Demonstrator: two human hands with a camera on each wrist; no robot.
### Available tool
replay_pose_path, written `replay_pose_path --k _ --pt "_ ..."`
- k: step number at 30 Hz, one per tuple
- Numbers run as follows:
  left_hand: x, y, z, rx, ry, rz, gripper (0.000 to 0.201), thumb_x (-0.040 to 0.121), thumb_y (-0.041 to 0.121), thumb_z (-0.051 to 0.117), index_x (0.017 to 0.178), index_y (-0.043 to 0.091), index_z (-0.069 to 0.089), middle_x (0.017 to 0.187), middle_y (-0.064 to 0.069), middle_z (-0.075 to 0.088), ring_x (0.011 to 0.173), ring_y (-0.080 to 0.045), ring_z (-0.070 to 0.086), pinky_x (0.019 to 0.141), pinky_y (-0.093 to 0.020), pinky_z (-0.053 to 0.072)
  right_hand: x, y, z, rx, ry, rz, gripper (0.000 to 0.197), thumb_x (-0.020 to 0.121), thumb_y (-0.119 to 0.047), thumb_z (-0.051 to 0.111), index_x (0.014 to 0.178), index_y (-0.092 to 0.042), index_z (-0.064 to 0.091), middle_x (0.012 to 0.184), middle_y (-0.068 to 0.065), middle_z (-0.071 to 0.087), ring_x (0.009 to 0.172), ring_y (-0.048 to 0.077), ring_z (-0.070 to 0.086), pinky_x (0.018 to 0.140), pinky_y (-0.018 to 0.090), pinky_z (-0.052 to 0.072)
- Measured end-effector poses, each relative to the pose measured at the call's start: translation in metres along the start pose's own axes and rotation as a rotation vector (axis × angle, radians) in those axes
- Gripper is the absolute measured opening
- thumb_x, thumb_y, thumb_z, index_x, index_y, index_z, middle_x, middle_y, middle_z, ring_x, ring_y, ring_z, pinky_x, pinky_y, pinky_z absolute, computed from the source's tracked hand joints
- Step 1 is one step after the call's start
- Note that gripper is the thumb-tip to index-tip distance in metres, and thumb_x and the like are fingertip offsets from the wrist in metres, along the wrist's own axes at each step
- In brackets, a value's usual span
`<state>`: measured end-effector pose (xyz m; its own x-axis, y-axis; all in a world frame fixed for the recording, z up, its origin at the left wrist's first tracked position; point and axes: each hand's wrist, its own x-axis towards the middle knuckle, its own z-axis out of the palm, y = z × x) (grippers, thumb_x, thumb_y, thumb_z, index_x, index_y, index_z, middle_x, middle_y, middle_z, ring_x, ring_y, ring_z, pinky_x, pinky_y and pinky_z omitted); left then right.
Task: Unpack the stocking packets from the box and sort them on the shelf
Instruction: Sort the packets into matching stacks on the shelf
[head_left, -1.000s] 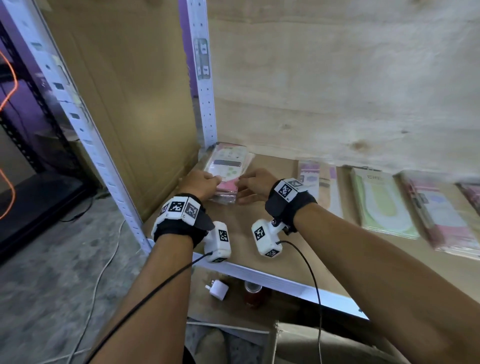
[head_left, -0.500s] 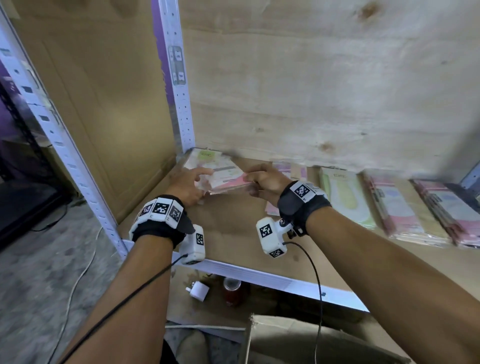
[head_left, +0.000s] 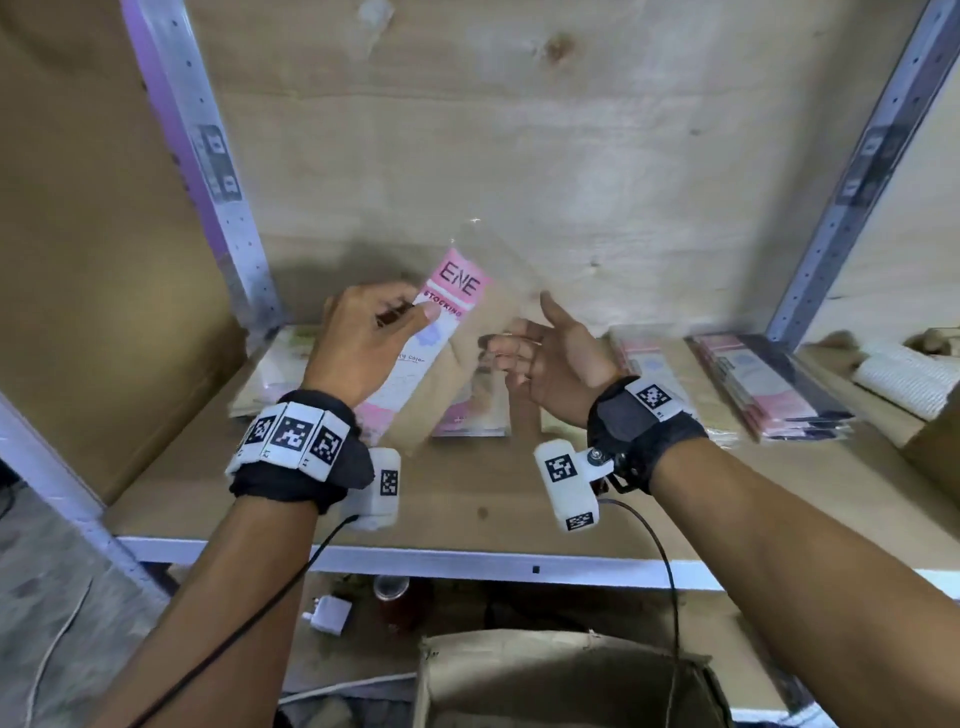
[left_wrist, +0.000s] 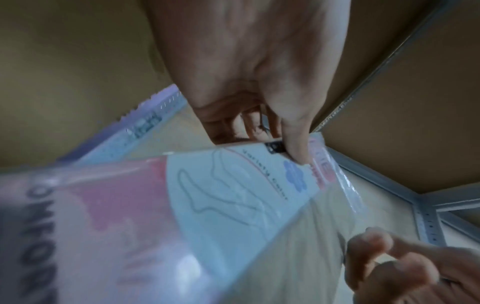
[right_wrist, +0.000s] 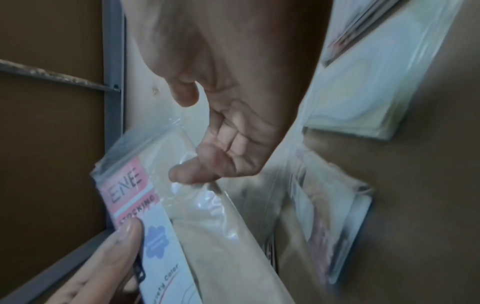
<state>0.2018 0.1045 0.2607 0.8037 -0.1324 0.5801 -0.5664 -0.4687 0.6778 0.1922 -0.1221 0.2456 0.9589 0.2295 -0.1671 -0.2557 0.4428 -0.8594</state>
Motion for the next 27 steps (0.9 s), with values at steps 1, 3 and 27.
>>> replay_pose_path --k 1,3,27 --pt "0.000 -0.002 0.004 -0.040 0.008 -0.041 0.023 0.090 0.037 0.068 0.089 0.015 0.074 0.084 -0.005 0.075 0.073 -0.011 0.062 0.072 -0.027 0.047 -0.005 0.003 -0.005 0.001 -0.006 0.017 0.049 0.095 -0.060 0.044 0.089 -0.013 0.058 0.079 0.011 0.070 0.059 0.021 0.058 0.046 0.023 0.035" --pt "0.001 0.040 0.090 -0.206 -0.156 -0.125 0.020 0.089 0.036 0.070 0.089 0.017 0.076 0.088 -0.007 0.075 0.073 -0.009 0.061 0.072 -0.027 0.048 -0.058 -0.012 -0.081 0.004 0.080 -0.076 0.042 0.094 -0.056 0.050 0.093 -0.016 0.060 0.068 0.002 0.054 0.051 0.014 0.043 0.047 0.023 0.022" --pt "0.003 0.002 0.150 -0.448 -0.133 -0.555 0.023 0.088 0.039 0.066 0.071 0.025 0.073 0.082 -0.011 0.067 0.067 -0.026 0.066 0.069 -0.038 0.050 -0.121 -0.014 -0.176 -0.762 0.168 -0.047 0.020 0.080 -0.025 0.079 0.092 -0.011 0.070 0.102 0.017 0.072 0.093 0.031 0.067 0.086 0.037 0.047"
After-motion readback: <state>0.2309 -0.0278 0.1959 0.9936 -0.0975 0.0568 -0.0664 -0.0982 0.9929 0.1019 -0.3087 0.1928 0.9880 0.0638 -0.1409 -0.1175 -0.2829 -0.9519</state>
